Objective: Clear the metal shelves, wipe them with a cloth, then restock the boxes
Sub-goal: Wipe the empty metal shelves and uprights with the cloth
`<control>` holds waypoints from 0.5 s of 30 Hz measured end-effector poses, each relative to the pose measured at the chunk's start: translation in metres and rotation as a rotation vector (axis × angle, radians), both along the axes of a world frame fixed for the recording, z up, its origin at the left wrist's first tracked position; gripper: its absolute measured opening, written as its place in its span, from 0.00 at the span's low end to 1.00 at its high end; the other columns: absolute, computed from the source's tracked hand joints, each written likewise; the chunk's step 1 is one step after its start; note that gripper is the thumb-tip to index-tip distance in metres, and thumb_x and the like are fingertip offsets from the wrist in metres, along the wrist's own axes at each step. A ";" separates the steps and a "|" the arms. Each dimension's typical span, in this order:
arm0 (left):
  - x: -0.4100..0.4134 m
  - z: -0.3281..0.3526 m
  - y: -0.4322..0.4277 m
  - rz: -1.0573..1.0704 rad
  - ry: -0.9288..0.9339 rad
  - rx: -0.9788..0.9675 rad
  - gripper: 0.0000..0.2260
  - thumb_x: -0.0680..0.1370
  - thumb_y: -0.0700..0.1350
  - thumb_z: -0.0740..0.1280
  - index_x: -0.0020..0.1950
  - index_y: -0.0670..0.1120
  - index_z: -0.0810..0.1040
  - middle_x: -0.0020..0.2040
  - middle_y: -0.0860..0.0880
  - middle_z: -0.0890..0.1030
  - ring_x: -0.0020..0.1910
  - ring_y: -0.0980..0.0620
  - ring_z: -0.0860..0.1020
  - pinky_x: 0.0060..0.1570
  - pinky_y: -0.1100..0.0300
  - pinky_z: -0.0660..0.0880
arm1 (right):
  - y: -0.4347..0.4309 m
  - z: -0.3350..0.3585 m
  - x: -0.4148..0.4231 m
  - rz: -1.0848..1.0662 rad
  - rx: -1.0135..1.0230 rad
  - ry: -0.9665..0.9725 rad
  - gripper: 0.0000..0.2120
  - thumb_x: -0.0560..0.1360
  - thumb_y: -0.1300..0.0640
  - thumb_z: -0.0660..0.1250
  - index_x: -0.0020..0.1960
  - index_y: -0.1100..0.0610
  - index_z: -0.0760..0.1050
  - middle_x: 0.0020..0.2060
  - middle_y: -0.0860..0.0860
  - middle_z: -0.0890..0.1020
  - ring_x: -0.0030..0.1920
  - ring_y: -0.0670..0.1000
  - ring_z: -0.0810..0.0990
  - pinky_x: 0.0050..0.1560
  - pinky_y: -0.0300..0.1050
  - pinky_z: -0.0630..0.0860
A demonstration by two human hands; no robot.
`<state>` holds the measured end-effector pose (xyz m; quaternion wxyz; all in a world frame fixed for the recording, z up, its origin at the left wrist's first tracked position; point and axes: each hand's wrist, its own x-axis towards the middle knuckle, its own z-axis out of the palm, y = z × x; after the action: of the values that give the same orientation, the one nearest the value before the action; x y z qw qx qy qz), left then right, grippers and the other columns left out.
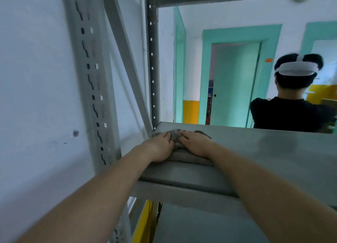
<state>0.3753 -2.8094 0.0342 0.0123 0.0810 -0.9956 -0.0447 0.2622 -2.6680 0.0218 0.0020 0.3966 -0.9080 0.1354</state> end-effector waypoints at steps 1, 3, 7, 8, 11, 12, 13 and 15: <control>-0.017 0.001 -0.003 -0.004 -0.004 -0.014 0.24 0.87 0.47 0.44 0.82 0.40 0.47 0.83 0.44 0.47 0.82 0.48 0.48 0.78 0.55 0.45 | -0.006 0.000 -0.021 0.003 -0.001 -0.006 0.28 0.83 0.38 0.47 0.82 0.44 0.55 0.80 0.50 0.63 0.78 0.56 0.64 0.78 0.58 0.58; -0.048 0.000 -0.008 0.011 -0.001 -0.011 0.24 0.87 0.48 0.44 0.82 0.40 0.47 0.83 0.44 0.47 0.82 0.48 0.48 0.78 0.54 0.46 | -0.015 -0.001 -0.054 0.002 -0.003 -0.013 0.28 0.83 0.38 0.47 0.81 0.43 0.55 0.80 0.50 0.63 0.78 0.56 0.63 0.78 0.58 0.59; -0.114 -0.003 -0.032 0.067 0.022 0.038 0.26 0.86 0.51 0.44 0.83 0.43 0.49 0.83 0.47 0.48 0.82 0.51 0.49 0.80 0.50 0.51 | -0.038 0.000 -0.112 0.002 0.003 0.001 0.27 0.84 0.41 0.48 0.82 0.44 0.54 0.80 0.51 0.63 0.77 0.57 0.63 0.75 0.55 0.60; -0.124 -0.004 -0.036 0.080 0.018 0.047 0.26 0.86 0.51 0.44 0.83 0.43 0.49 0.83 0.48 0.48 0.82 0.52 0.48 0.80 0.50 0.50 | -0.043 0.001 -0.121 0.003 0.000 0.003 0.26 0.85 0.42 0.48 0.82 0.44 0.55 0.80 0.51 0.63 0.77 0.57 0.63 0.75 0.55 0.60; -0.147 -0.002 -0.049 0.102 0.010 0.059 0.26 0.85 0.51 0.43 0.83 0.42 0.48 0.83 0.48 0.47 0.82 0.53 0.47 0.80 0.50 0.50 | -0.063 0.001 -0.144 -0.002 -0.001 0.007 0.26 0.85 0.42 0.48 0.82 0.44 0.55 0.79 0.51 0.65 0.76 0.57 0.65 0.73 0.57 0.62; -0.152 -0.002 -0.055 0.113 0.010 0.061 0.26 0.85 0.51 0.44 0.83 0.42 0.48 0.83 0.48 0.48 0.82 0.53 0.47 0.80 0.51 0.50 | -0.071 0.002 -0.150 0.002 0.003 0.010 0.26 0.84 0.42 0.47 0.81 0.43 0.56 0.78 0.51 0.66 0.76 0.57 0.66 0.73 0.58 0.63; -0.155 -0.003 -0.059 0.121 0.015 0.063 0.26 0.85 0.51 0.44 0.83 0.43 0.49 0.83 0.48 0.48 0.82 0.53 0.48 0.80 0.50 0.50 | -0.076 0.002 -0.154 0.001 0.005 0.013 0.26 0.84 0.42 0.47 0.81 0.43 0.57 0.78 0.51 0.67 0.75 0.57 0.67 0.72 0.58 0.64; -0.156 -0.003 -0.064 0.138 0.055 0.086 0.26 0.85 0.52 0.45 0.83 0.45 0.51 0.83 0.49 0.52 0.81 0.51 0.52 0.79 0.50 0.53 | -0.084 0.002 -0.159 0.009 0.009 0.009 0.25 0.84 0.42 0.48 0.80 0.44 0.58 0.77 0.52 0.69 0.73 0.57 0.69 0.72 0.59 0.65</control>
<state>0.2193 -2.8734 0.0309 0.0391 0.1489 -0.9841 -0.0887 0.1034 -2.7520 0.0234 0.0039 0.4014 -0.9067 0.1295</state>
